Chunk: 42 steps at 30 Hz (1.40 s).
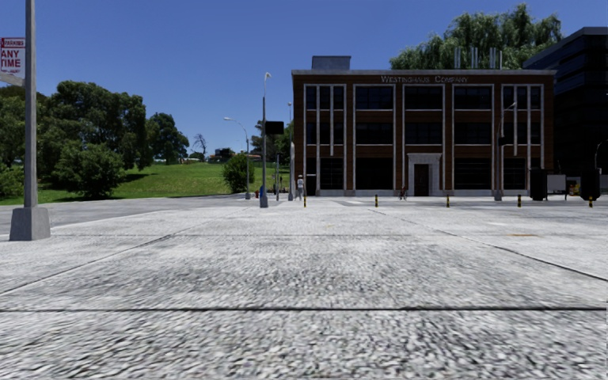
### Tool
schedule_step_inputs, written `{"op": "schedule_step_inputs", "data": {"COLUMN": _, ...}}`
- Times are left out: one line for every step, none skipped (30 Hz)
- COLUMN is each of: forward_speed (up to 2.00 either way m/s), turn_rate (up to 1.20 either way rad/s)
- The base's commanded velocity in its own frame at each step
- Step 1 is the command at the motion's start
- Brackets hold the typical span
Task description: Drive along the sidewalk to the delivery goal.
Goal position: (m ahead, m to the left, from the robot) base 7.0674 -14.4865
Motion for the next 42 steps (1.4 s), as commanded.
{"op": "schedule_step_inputs", "data": {"forward_speed": 2.00, "turn_rate": 0.00}}
{"op": "schedule_step_inputs", "data": {"forward_speed": 2.00, "turn_rate": 0.00}}
{"op": "schedule_step_inputs", "data": {"forward_speed": 2.00, "turn_rate": 0.00}}
{"op": "schedule_step_inputs", "data": {"forward_speed": 2.00, "turn_rate": 0.00}}
{"op": "schedule_step_inputs", "data": {"forward_speed": 2.00, "turn_rate": 0.00}}
{"op": "schedule_step_inputs", "data": {"forward_speed": 2.00, "turn_rate": 0.00}}
{"op": "schedule_step_inputs", "data": {"forward_speed": 2.00, "turn_rate": 0.00}}
{"op": "schedule_step_inputs", "data": {"forward_speed": 2.00, "turn_rate": 0.00}}
{"op": "schedule_step_inputs", "data": {"forward_speed": 2.00, "turn_rate": 0.00}}
{"op": "schedule_step_inputs", "data": {"forward_speed": 2.00, "turn_rate": 0.00}}
{"op": "schedule_step_inputs", "data": {"forward_speed": 2.00, "turn_rate": 0.00}}
{"op": "schedule_step_inputs", "data": {"forward_speed": 2.00, "turn_rate": 0.00}}
{"op": "schedule_step_inputs", "data": {"forward_speed": 2.00, "turn_rate": 0.00}}
{"op": "schedule_step_inputs", "data": {"forward_speed": 2.00, "turn_rate": 0.00}}
{"op": "schedule_step_inputs", "data": {"forward_speed": 2.00, "turn_rate": 0.00}}
{"op": "schedule_step_inputs", "data": {"forward_speed": 2.00, "turn_rate": 0.00}}
{"op": "schedule_step_inputs", "data": {"forward_speed": 2.00, "turn_rate": 0.00}}
{"op": "schedule_step_inputs", "data": {"forward_speed": 2.00, "turn_rate": 0.00}}
{"op": "schedule_step_inputs", "data": {"forward_speed": 2.00, "turn_rate": 0.00}}
{"op": "schedule_step_inputs", "data": {"forward_speed": 2.00, "turn_rate": 0.00}}
{"op": "schedule_step_inputs", "data": {"forward_speed": 2.00, "turn_rate": 0.00}}
{"op": "schedule_step_inputs", "data": {"forward_speed": 2.00, "turn_rate": 0.00}}
{"op": "schedule_step_inputs", "data": {"forward_speed": 2.00, "turn_rate": 0.00}}
{"op": "schedule_step_inputs", "data": {"forward_speed": 2.00, "turn_rate": 0.00}}
{"op": "schedule_step_inputs", "data": {"forward_speed": 2.00, "turn_rate": 0.00}}
{"op": "schedule_step_inputs", "data": {"forward_speed": 2.00, "turn_rate": 0.00}}
{"op": "schedule_step_inputs", "data": {"forward_speed": 2.00, "turn_rate": 0.00}}
{"op": "schedule_step_inputs", "data": {"forward_speed": 2.00, "turn_rate": 0.00}}
{"op": "schedule_step_inputs", "data": {"forward_speed": 2.00, "turn_rate": 0.00}}
{"op": "schedule_step_inputs", "data": {"forward_speed": 2.00, "turn_rate": 0.00}}
{"op": "schedule_step_inputs", "data": {"forward_speed": 2.00, "turn_rate": 0.00}}
{"op": "schedule_step_inputs", "data": {"forward_speed": 2.00, "turn_rate": 0.00}}
{"op": "schedule_step_inputs", "data": {"forward_speed": 2.00, "turn_rate": 0.00}}
{"op": "schedule_step_inputs", "data": {"forward_speed": 2.00, "turn_rate": 0.00}}
{"op": "schedule_step_inputs", "data": {"forward_speed": 2.00, "turn_rate": 0.00}}
{"op": "schedule_step_inputs", "data": {"forward_speed": 2.00, "turn_rate": 0.00}}
{"op": "schedule_step_inputs", "data": {"forward_speed": 2.00, "turn_rate": 0.00}}
{"op": "schedule_step_inputs", "data": {"forward_speed": 2.00, "turn_rate": 0.00}}
{"op": "schedule_step_inputs", "data": {"forward_speed": 2.00, "turn_rate": 0.00}}
{"op": "schedule_step_inputs", "data": {"forward_speed": 2.00, "turn_rate": 0.00}}
{"op": "schedule_step_inputs", "data": {"forward_speed": 2.00, "turn_rate": 0.00}}
{"op": "schedule_step_inputs", "data": {"forward_speed": 2.00, "turn_rate": 0.00}}
